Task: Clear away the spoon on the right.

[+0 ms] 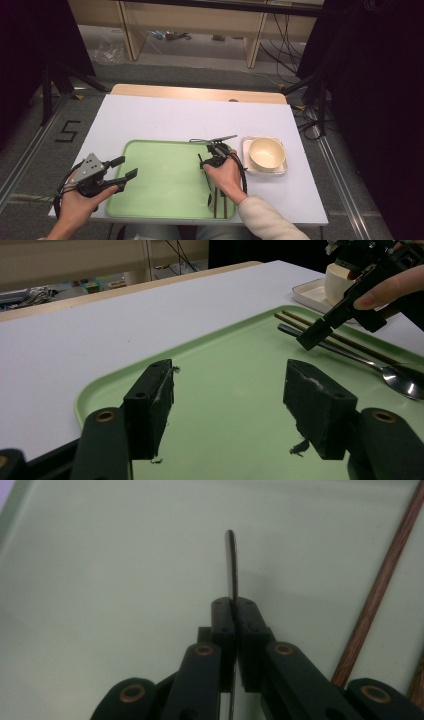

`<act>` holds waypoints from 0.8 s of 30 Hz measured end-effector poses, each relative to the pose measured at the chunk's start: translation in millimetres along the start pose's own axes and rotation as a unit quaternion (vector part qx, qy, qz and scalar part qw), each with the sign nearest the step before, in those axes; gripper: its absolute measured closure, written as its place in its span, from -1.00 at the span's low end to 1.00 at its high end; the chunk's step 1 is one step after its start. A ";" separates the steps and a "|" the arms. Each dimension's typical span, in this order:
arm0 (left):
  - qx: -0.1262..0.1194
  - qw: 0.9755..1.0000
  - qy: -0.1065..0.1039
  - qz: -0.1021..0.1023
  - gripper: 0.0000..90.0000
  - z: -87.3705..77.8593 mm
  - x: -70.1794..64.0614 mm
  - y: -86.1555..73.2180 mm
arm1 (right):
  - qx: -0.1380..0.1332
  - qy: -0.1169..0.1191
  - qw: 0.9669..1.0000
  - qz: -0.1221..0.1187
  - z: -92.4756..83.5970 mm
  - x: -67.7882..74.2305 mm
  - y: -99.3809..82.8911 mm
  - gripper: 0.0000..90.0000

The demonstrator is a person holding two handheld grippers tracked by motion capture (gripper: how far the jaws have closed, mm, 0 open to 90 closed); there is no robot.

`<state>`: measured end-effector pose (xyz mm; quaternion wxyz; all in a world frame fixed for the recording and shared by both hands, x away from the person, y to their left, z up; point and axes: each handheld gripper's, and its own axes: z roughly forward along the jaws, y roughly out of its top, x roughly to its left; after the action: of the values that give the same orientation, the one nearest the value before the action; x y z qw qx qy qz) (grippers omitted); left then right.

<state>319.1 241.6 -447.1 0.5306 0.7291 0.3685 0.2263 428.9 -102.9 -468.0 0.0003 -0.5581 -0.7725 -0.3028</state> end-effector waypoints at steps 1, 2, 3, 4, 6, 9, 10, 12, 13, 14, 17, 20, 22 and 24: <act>0.000 1.000 -0.001 0.000 -0.18 0.1 0.0 0.0 | 0.004 0.001 1.000 -0.006 0.0 -0.8 0.5 0.95; 0.000 1.000 -0.001 0.000 -0.18 0.0 0.0 0.0 | 0.007 -0.002 1.000 -0.013 0.8 -1.3 0.0 0.95; -0.001 1.000 -0.001 0.000 -0.18 0.0 0.0 0.0 | 0.012 -0.003 1.000 0.003 0.8 1.5 0.2 0.95; 0.000 1.000 -0.001 0.000 -0.18 0.0 0.0 0.0 | 0.010 -0.003 1.000 -0.007 1.7 0.5 0.2 0.95; 0.000 1.000 0.000 0.000 -0.18 0.0 0.0 -0.1 | 0.012 -0.004 1.000 -0.006 1.6 1.2 -0.4 0.93; 0.000 1.000 -0.001 0.000 -0.18 0.0 0.0 0.0 | 0.015 -0.007 1.000 -0.018 3.5 0.2 -0.6 0.89; 0.000 1.000 -0.001 0.000 -0.18 0.0 -0.1 0.0 | 0.018 -0.006 1.000 -0.002 3.0 2.6 -0.9 0.87; 0.000 1.000 -0.001 0.000 -0.18 0.0 0.0 0.0 | 0.026 -0.007 1.000 0.012 1.7 6.3 -0.6 0.85; 0.000 1.000 -0.001 0.000 -0.18 0.1 -0.1 0.0 | 0.020 -0.009 1.000 -0.001 1.9 5.1 -0.8 0.84; 0.000 1.000 0.000 0.000 -0.18 0.1 -0.2 0.0 | 0.030 -0.012 0.999 0.003 2.2 6.5 -0.4 0.83; 0.001 1.000 0.001 -0.001 -0.18 -0.4 -0.5 0.2 | 0.024 -0.004 1.000 -0.015 1.6 5.3 -0.8 0.80; 0.002 1.000 0.001 -0.001 -0.18 -0.4 -0.5 0.1 | 0.024 -0.012 0.999 -0.019 2.0 5.2 -0.4 0.75; 0.001 1.000 0.001 -0.001 -0.18 -0.5 -0.6 0.2 | 0.029 -0.013 0.999 -0.008 0.0 7.1 1.0 0.70; 0.001 1.000 0.001 -0.001 -0.18 -0.6 -0.4 0.2 | 0.024 -0.016 1.000 0.000 -4.0 7.2 3.6 0.65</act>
<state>318.5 241.5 -446.7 0.5297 0.7290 0.3700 0.2260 427.9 -97.8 -460.6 0.0011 -0.5627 -0.7794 -0.2754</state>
